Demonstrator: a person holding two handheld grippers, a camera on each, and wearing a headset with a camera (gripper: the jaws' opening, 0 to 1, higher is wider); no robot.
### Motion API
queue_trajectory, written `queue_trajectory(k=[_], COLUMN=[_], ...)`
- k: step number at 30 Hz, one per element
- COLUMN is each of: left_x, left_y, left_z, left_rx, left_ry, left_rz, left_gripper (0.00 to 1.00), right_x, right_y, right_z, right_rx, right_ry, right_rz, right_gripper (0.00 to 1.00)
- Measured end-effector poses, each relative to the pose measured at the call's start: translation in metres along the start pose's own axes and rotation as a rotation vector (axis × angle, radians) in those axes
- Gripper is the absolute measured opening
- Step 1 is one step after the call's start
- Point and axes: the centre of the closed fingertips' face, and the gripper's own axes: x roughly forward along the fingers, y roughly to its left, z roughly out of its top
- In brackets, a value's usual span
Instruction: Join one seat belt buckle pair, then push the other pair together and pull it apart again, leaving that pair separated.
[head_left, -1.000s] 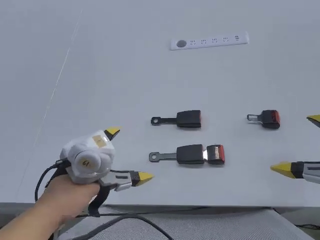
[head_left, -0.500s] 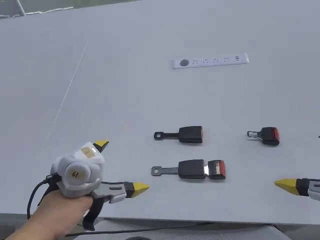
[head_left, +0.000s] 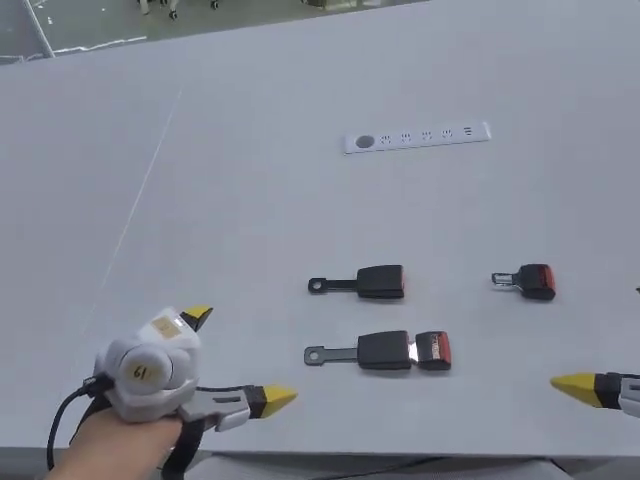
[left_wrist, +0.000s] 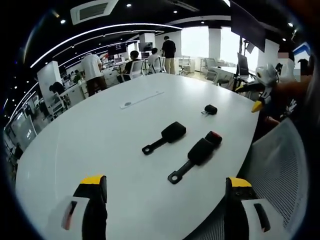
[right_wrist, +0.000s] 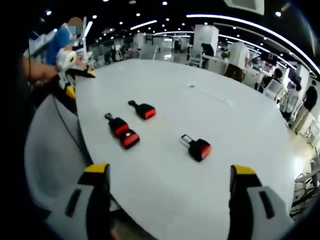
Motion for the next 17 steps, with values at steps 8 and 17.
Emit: queue_trajectory(k=[8,17], left_x=[-0.002,-0.0048], left_y=[0.0023,-0.0007], left_z=[0.0009,-0.0084], left_rx=[-0.006,-0.009], left_ry=[-0.004,0.009], left_rz=[0.002,-0.004], left_gripper=[1.0,1.0], right_x=[-0.0009,-0.0051], right_y=[0.0018,-0.0009], right_z=[0.0009,0.0019], right_rx=[-0.05,-0.033], right_ry=[0.016,0.009], right_rz=[-0.001,-0.015], right_gripper=[1.0,1.0])
